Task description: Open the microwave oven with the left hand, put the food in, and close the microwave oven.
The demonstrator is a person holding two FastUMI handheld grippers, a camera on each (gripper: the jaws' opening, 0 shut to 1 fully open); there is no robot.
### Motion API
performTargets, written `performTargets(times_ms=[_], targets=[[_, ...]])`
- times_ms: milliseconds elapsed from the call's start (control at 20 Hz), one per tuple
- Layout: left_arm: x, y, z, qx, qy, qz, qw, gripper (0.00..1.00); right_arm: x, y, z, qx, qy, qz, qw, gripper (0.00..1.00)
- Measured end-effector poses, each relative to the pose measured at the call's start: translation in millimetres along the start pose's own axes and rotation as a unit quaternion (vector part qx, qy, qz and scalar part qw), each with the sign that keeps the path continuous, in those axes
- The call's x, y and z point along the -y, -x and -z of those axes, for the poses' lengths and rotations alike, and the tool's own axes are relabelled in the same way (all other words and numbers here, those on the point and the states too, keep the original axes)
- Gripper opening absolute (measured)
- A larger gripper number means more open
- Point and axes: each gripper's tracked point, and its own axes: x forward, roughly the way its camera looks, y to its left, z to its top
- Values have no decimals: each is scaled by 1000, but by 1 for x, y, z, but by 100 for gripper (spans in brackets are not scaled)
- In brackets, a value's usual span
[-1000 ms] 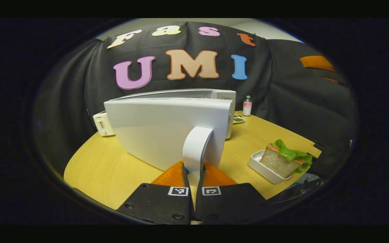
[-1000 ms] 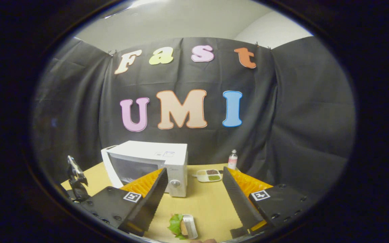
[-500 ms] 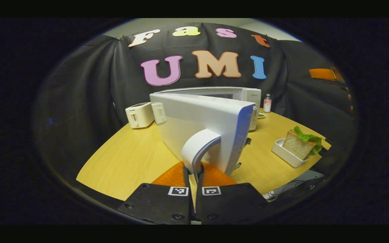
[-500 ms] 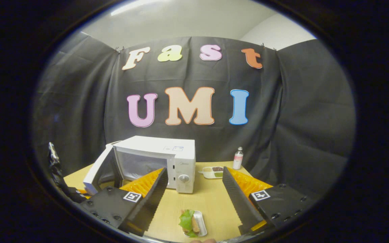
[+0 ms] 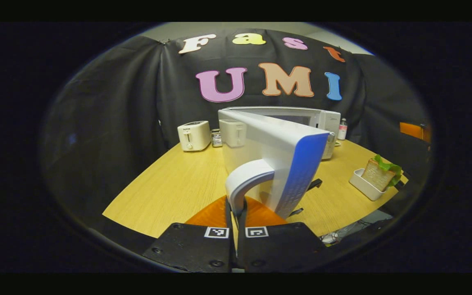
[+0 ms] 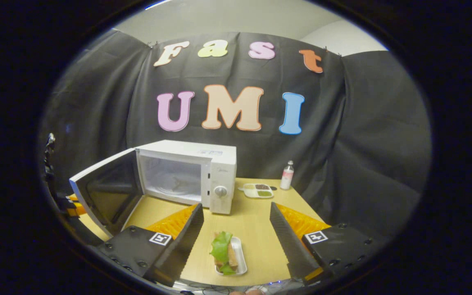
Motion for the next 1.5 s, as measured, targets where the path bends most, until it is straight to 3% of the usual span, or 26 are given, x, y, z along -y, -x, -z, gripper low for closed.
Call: performTargets(times_ms=[300,800,900,950,1000,1100,1200,1250,1400,1500], targets=[[-5,1,3,-7,0,9,1000,1,-10,-10,54,-64,10,-24,998,98],[-2,0,5,-14,6,19,1000,4,-14,-24,157,-185,43,-33,981,99],[-4,0,4,-8,6,13,1000,10,-14,-26,166,-196,38,-28,979,100],[-4,0,4,-7,8,15,1000,12,-12,-26,168,-197,38,-25,979,89],[-2,0,4,-9,8,17,1000,22,-13,-27,171,-201,38,-25,979,78],[2,2,6,-13,-2,31,999,23,-14,-25,172,-203,40,-24,978,59],[-7,3,2,-14,-27,23,999,20,-18,-23,173,-213,33,-31,976,55],[-9,4,4,-17,-32,23,999,25,-17,-27,172,-206,33,-23,978,48],[-6,12,1,-9,-42,25,999,94,-22,-24,170,-203,39,-20,978,34],[-3,15,-1,-4,-43,27,999,99,-24,-23,166,-201,41,-25,978,34]])
